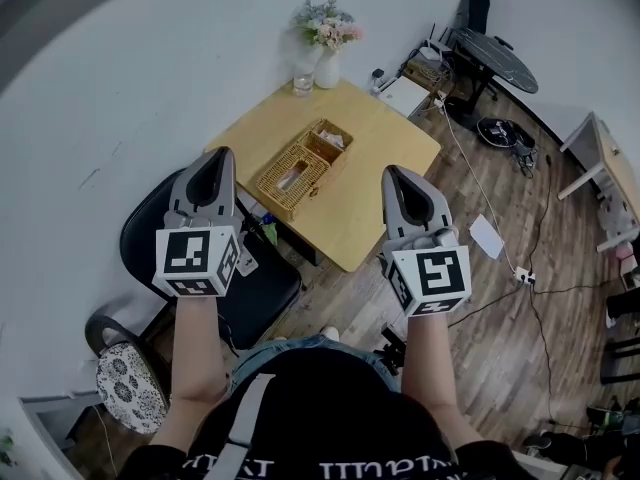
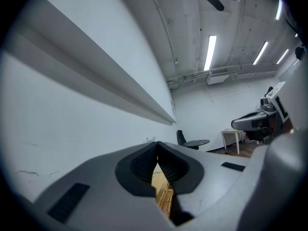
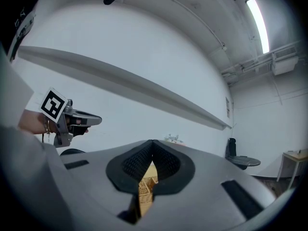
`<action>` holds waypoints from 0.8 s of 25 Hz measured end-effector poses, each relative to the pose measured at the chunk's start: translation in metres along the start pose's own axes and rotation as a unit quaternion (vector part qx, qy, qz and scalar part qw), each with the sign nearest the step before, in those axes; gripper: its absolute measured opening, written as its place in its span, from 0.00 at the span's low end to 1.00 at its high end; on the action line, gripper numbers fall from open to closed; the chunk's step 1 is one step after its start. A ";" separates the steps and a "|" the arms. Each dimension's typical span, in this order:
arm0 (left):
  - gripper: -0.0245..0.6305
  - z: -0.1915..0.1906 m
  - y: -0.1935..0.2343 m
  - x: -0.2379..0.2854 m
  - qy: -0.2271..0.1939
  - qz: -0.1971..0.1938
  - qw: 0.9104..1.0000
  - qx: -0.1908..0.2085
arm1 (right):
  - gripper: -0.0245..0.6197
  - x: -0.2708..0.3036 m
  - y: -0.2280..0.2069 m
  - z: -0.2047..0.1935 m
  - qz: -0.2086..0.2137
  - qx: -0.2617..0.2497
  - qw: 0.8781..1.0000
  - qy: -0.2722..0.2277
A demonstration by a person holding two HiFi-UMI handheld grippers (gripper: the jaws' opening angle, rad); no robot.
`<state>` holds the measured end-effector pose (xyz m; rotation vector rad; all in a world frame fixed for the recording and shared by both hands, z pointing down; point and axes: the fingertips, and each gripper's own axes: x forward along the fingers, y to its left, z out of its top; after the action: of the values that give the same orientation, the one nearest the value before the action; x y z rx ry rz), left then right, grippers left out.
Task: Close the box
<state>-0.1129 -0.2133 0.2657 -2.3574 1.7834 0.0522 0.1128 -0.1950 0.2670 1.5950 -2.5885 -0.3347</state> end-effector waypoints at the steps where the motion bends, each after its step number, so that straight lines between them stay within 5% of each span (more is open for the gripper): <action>1: 0.06 0.000 0.000 0.000 0.000 0.000 1.000 0.001 | 0.06 0.000 0.001 0.000 0.001 0.000 1.000 0.001; 20: 0.06 0.007 0.009 0.014 -0.013 0.000 1.000 0.013 | 0.06 0.014 -0.009 0.006 -0.009 -0.010 1.000 -0.007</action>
<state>-0.1170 -0.2275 0.2559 -2.3288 1.7607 0.0601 0.1136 -0.2110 0.2588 1.6166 -2.5743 -0.3718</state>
